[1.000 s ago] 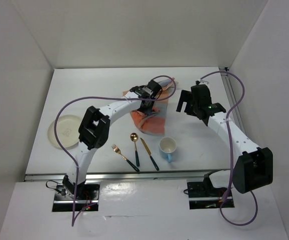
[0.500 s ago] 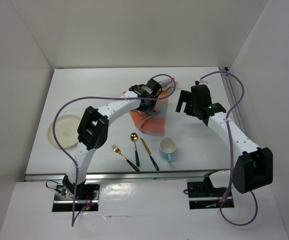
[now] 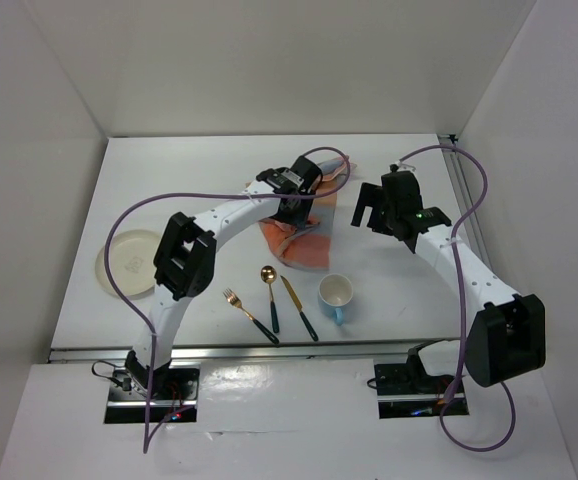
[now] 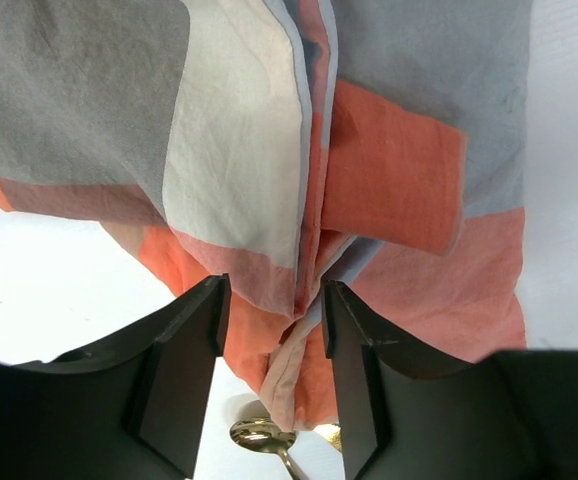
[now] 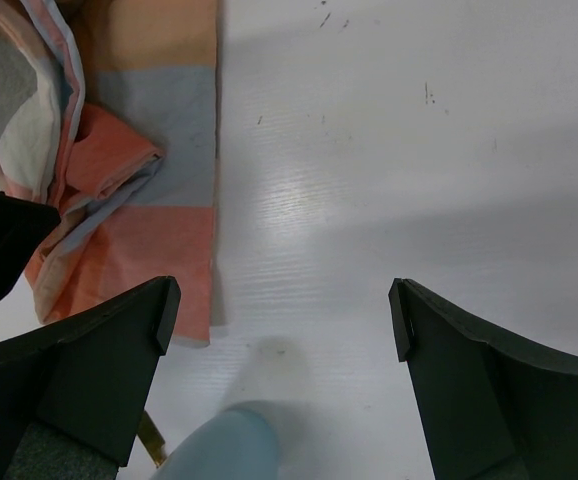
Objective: Set the dinner table for one person
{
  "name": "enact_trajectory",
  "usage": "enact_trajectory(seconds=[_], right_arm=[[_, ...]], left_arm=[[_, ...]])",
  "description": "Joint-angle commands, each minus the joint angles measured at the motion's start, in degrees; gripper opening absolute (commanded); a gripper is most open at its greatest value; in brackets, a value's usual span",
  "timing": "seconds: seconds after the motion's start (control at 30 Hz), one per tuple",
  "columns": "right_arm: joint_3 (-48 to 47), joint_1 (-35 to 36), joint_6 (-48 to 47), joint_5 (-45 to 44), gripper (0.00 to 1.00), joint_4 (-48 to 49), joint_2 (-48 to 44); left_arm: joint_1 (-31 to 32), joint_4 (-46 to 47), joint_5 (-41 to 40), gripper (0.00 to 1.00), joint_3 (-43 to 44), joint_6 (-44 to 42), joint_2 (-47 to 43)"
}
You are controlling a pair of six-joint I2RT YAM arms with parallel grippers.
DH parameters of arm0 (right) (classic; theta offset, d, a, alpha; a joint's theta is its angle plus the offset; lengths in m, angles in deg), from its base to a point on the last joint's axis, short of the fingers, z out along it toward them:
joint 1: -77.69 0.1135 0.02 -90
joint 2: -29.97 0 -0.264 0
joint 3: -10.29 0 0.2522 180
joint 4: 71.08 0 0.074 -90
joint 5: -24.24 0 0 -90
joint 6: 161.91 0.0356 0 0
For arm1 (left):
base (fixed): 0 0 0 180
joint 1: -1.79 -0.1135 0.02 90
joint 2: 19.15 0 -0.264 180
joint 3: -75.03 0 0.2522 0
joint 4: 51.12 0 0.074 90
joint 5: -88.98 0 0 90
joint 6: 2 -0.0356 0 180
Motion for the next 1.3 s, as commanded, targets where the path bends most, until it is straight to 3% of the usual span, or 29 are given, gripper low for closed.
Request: enact_trajectory(seconds=[0.0,0.2,0.43,0.9,1.1,1.27], right_arm=[[0.0,-0.3,0.3,-0.1,1.00,-0.9,-0.6],[0.0,-0.3,0.3,-0.1,1.00,-0.9,-0.6],[0.0,-0.3,0.3,-0.1,1.00,-1.4,-0.6],[0.0,-0.3,0.3,-0.1,1.00,-2.0,-1.1],[-0.6,-0.3,0.3,-0.1,1.00,-2.0,-1.1],[-0.6,-0.3,0.3,1.4,1.00,-2.0,-0.5]], left_arm=[[-0.3,0.2,0.4,0.58,1.7,0.4,-1.1],[-0.9,0.2,-0.2,0.52,2.9,0.4,0.6],[-0.9,0.2,1.1,0.61,2.4,0.4,0.6],[-0.9,0.2,2.4,0.54,4.6,-0.1,4.1],[-0.9,-0.4,1.3,0.40,4.6,-0.1,3.5],[-1.5,-1.0,0.8,0.14,5.1,-0.1,1.2]])
